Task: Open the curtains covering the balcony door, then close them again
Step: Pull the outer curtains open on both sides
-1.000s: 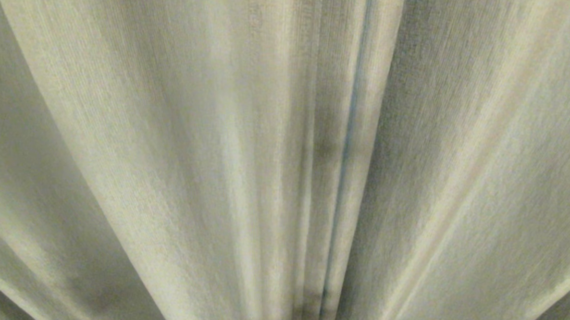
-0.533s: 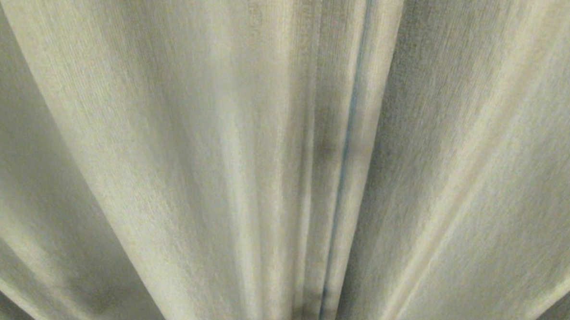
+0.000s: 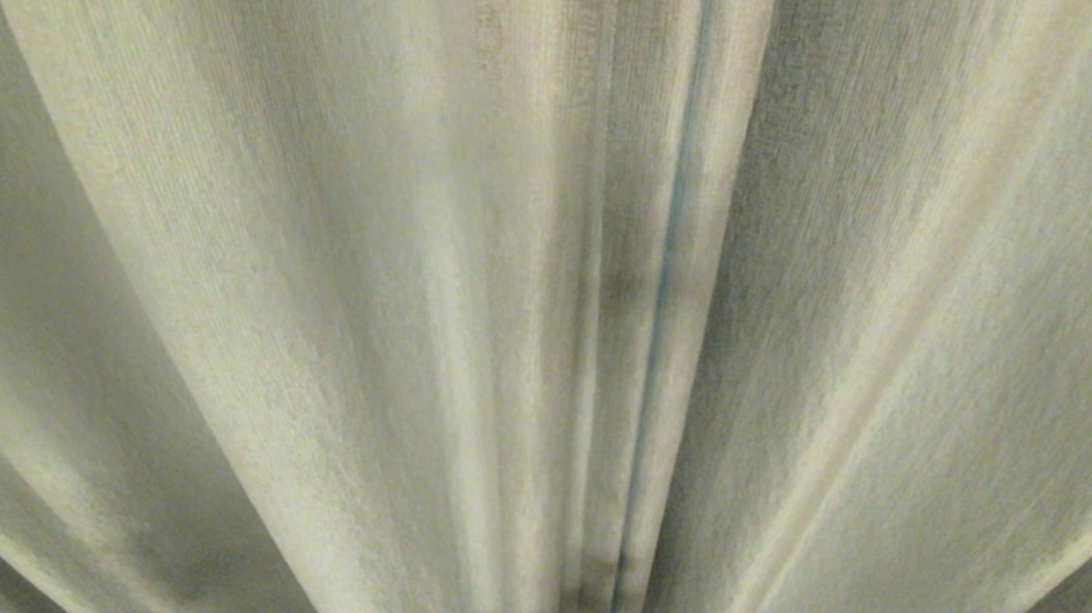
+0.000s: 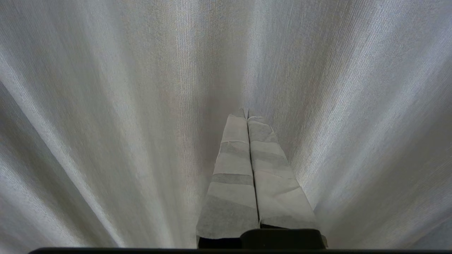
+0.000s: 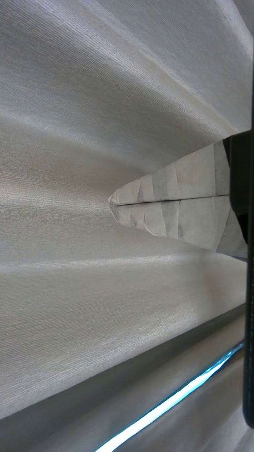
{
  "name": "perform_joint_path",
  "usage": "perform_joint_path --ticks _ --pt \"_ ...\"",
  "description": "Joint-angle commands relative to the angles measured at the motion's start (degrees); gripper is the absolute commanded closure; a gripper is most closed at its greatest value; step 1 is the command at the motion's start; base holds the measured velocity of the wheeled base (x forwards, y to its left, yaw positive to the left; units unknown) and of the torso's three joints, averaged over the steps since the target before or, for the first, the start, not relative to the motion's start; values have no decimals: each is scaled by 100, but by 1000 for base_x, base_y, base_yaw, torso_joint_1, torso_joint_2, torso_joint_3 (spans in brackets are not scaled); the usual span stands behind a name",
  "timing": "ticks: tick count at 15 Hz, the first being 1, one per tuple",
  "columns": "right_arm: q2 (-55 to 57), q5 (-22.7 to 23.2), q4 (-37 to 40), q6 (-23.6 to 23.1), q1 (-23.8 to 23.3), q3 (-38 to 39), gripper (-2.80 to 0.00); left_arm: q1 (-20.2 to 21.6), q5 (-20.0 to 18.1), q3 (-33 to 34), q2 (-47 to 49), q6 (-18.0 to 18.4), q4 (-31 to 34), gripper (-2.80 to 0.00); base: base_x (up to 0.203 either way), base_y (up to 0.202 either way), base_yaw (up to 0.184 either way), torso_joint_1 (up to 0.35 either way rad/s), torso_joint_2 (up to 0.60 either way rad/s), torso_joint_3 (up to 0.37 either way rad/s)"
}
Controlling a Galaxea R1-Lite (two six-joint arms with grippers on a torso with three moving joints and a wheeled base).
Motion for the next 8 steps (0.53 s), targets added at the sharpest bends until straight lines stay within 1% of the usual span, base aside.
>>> perform_joint_path --ticks 1,4,8 --pt "-2 4 3 -204 1 6 0 -1 4 2 -1 -2 -2 0 0 0 0 0 0 0" --pt "-2 50 -4 -461 1 1 0 -1 2 2 -1 -2 -2 0 0 0 0 0 0 0" --pt "-2 32 -4 -472 1 10 0 -1 2 2 -1 -2 -2 0 0 0 0 0 0 0"
